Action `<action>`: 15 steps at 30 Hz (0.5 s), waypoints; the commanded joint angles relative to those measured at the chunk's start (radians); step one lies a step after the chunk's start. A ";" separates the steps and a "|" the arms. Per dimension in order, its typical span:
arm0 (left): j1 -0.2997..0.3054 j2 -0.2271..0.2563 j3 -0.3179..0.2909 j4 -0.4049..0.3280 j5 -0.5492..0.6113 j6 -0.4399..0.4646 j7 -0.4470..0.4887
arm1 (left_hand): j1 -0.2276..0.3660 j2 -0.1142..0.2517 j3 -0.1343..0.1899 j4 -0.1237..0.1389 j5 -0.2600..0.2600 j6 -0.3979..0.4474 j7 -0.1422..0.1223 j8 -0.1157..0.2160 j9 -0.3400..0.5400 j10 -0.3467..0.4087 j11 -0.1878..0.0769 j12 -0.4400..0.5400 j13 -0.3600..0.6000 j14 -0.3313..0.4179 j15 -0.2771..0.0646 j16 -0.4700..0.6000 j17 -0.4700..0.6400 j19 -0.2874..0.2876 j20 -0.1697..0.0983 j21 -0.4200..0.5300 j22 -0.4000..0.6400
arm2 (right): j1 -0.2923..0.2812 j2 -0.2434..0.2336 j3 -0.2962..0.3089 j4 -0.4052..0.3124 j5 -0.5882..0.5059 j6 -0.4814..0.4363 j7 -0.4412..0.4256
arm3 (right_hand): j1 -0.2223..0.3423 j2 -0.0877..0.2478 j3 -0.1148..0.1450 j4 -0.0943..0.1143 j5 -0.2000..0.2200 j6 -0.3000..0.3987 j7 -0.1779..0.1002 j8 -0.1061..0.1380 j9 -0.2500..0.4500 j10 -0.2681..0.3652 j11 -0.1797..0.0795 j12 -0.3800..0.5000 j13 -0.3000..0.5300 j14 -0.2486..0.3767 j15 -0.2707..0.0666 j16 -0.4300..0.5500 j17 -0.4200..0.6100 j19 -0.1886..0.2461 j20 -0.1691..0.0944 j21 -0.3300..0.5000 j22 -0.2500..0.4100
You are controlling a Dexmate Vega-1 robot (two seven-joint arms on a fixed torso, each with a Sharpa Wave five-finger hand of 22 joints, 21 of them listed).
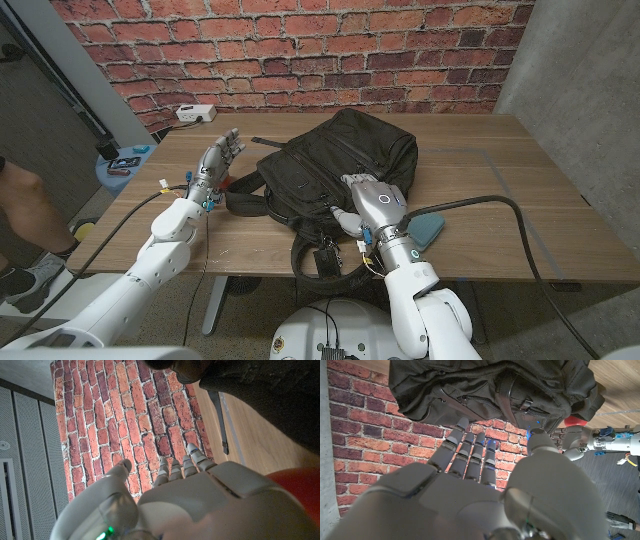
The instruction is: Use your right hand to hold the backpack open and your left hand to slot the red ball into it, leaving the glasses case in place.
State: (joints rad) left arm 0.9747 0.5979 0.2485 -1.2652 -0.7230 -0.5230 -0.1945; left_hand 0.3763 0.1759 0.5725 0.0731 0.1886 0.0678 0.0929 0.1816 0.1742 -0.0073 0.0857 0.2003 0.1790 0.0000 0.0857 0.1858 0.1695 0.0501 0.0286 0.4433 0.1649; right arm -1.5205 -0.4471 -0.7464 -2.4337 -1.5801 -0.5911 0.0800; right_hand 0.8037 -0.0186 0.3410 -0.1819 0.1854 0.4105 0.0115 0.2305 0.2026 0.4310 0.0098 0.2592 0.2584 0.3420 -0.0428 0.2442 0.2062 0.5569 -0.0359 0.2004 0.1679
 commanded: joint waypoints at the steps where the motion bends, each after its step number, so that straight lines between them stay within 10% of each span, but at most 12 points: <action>1: 0.006 -0.008 -0.001 0.002 0.003 -0.020 -0.001 | 0.000 -0.003 0.008 -0.001 -0.002 0.004 0.004 0.002 0.004 0.004 0.006 -0.003 0.005 0.004 0.005 -0.003 0.004 0.011 -0.003 -0.003 0.004 | -0.024 0.023 -0.017 0.030 -0.037 0.013 -0.044 | 0.019 -0.005 0.003 0.005 0.000 0.018 -0.005 0.012 0.002 0.020 -0.007 0.010 0.006 0.022 -0.039 0.008 0.003 0.017 0.001 0.005 0.003; 15: 0.013 -0.018 -0.007 0.034 0.000 -0.065 -0.018 | -0.001 -0.003 0.011 -0.002 -0.003 0.004 0.005 0.002 0.004 0.005 0.006 -0.002 0.005 0.005 0.005 -0.003 0.004 0.014 -0.002 -0.008 0.004 | -0.009 0.011 -0.036 0.061 -0.031 0.039 -0.052 | 0.042 -0.016 0.000 0.007 0.001 0.028 -0.007 0.011 0.003 0.030 -0.005 0.016 0.016 0.033 -0.042 0.012 0.007 0.033 0.000 0.007 0.003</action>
State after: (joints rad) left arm 0.9849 0.5883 0.2454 -1.2545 -0.7213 -0.5571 -0.1989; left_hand 0.3764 0.1760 0.5754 0.0702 0.1886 0.0678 0.0929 0.1816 0.1742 -0.0073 0.0857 0.2003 0.1790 -0.0001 0.0857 0.1858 0.1695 0.0555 0.0232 0.4368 0.1649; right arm -1.5358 -0.4309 -0.7657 -2.3957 -1.6060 -0.5701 0.0382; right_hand 0.8290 -0.0361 0.3380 -0.1790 0.1854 0.4289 0.0074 0.2381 0.2025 0.4537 0.0016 0.2701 0.2708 0.3649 -0.0408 0.2518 0.2111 0.5786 -0.0393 0.2004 0.1679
